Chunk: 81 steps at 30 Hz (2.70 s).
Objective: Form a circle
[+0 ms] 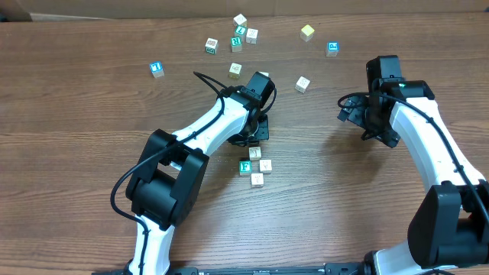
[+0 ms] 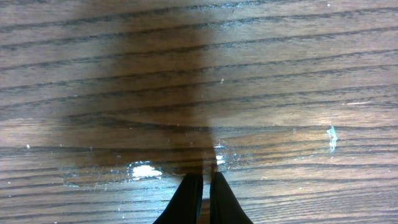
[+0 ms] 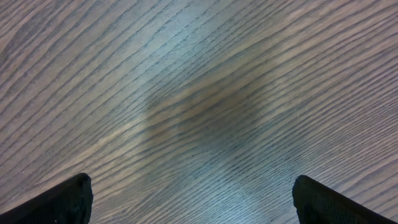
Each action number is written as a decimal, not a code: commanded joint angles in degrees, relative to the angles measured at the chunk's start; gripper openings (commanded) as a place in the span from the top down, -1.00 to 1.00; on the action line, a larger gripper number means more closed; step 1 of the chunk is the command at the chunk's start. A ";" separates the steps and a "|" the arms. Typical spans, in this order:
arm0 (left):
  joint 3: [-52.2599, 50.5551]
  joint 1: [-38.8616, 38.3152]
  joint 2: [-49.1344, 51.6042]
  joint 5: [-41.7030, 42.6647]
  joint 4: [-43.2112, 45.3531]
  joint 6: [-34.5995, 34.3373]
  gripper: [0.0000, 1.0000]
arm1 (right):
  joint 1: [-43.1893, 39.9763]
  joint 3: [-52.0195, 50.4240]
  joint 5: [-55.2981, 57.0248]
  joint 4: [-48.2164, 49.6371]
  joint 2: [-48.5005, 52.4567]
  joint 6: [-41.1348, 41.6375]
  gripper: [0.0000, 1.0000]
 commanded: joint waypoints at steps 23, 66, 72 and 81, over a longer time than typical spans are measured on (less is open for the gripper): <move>-0.72 -0.44 0.35 2.01 -2.08 0.52 0.92 | -0.22 0.66 0.61 0.11 -1.05 0.02 -1.00; -0.72 -0.87 0.35 2.14 -3.76 0.52 0.92 | -0.22 0.66 0.61 0.11 -1.05 0.02 -1.00; -0.72 -0.87 0.35 2.16 -3.76 0.52 0.92 | -0.22 0.66 0.61 0.11 -1.05 0.02 -1.00; -0.72 -0.87 0.35 1.70 -3.48 0.52 0.91 | -0.22 0.66 0.61 0.11 -1.05 0.02 -1.00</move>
